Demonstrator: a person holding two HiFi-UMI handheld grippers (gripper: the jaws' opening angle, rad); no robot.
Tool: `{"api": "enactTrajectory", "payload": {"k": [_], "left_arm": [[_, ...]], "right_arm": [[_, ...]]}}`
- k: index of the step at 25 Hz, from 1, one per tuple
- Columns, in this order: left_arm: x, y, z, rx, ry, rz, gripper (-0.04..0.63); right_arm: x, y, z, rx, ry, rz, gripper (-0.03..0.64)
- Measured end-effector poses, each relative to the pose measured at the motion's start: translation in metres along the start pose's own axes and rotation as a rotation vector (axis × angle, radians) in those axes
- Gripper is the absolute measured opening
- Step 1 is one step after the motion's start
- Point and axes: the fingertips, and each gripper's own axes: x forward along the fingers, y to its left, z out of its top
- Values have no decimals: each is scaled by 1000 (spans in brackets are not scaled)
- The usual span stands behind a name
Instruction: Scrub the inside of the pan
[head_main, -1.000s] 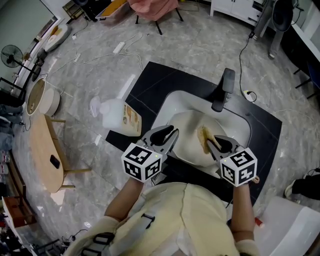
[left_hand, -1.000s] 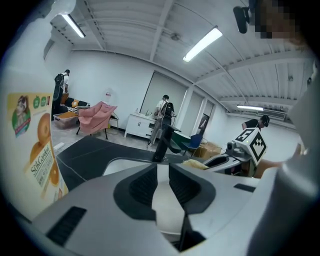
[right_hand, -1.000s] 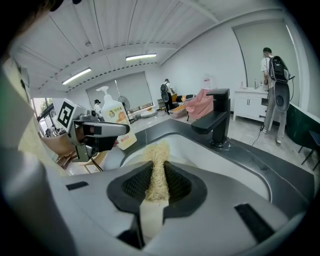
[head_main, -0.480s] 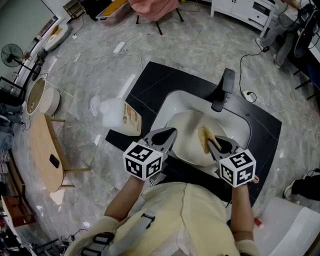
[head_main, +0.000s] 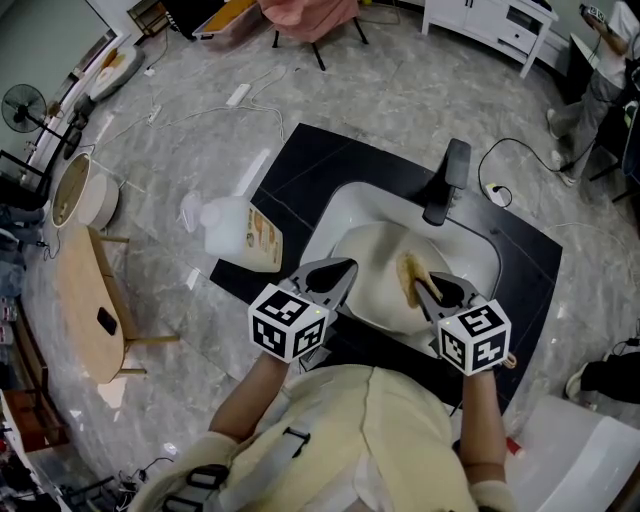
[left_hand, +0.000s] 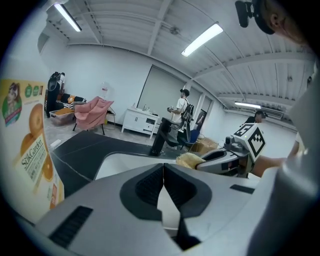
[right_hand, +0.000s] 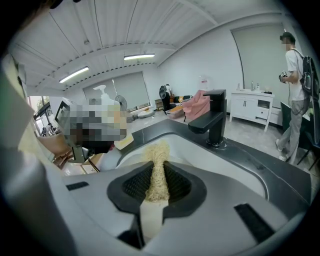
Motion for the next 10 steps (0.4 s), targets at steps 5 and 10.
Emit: {"api": "enactTrajectory", "payload": {"k": [5,10], "left_arm": [[0,1,0,-14,-5,2,15],[-1,0,0,-23,-9,-5,15]], "right_arm": [[1,-1,-2,1,9,-2,67],[1,-1,-3,9,10,-3,69]]}}
